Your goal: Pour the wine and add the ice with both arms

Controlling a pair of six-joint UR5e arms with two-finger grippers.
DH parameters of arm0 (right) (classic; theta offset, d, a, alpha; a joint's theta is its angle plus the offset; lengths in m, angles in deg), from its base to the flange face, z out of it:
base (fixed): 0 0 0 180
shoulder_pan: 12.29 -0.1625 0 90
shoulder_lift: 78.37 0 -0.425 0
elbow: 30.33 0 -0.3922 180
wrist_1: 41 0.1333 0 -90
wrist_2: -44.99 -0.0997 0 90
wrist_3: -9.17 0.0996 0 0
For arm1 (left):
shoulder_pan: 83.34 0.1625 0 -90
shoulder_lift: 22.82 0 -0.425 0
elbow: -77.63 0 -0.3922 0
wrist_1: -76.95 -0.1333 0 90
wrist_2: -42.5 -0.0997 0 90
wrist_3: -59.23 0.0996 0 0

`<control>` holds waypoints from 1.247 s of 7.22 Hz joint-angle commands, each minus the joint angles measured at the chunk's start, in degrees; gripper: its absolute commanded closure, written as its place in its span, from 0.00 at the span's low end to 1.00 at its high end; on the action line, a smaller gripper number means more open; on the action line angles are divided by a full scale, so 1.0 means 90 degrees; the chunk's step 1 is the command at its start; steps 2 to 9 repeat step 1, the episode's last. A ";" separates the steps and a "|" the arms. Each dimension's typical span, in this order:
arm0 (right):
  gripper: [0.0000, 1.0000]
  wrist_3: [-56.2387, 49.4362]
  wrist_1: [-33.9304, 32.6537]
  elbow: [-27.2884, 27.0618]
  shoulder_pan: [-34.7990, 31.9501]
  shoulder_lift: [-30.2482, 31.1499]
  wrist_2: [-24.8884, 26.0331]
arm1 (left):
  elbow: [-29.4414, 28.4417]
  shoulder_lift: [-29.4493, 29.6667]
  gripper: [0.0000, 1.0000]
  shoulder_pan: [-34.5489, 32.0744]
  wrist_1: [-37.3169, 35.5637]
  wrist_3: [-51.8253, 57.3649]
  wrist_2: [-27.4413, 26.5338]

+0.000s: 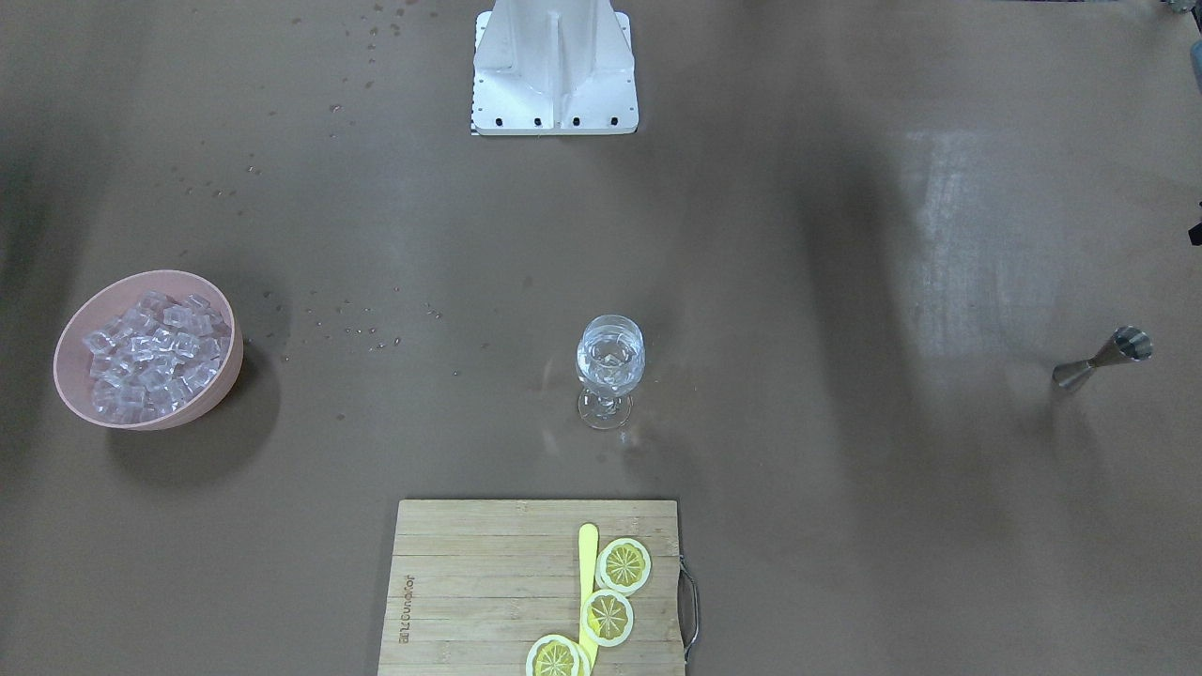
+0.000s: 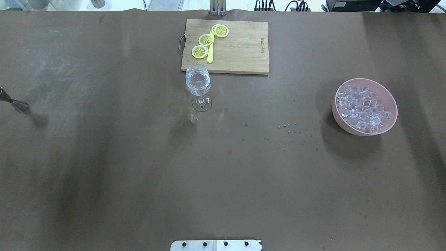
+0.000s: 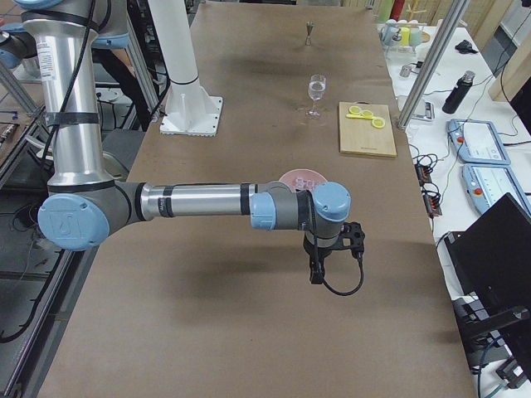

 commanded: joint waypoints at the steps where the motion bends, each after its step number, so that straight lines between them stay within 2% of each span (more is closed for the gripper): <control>1: 0.00 0.0000 0.0000 -0.0002 -0.0010 -0.0002 0.0000 | -0.0031 0.0022 0.04 -0.0009 0.0023 -0.0024 0.0061; 9: 0.00 0.0000 0.0000 -0.0002 -0.0010 -0.0002 0.0000 | -0.0031 0.0022 0.04 -0.0009 0.0023 -0.0024 0.0061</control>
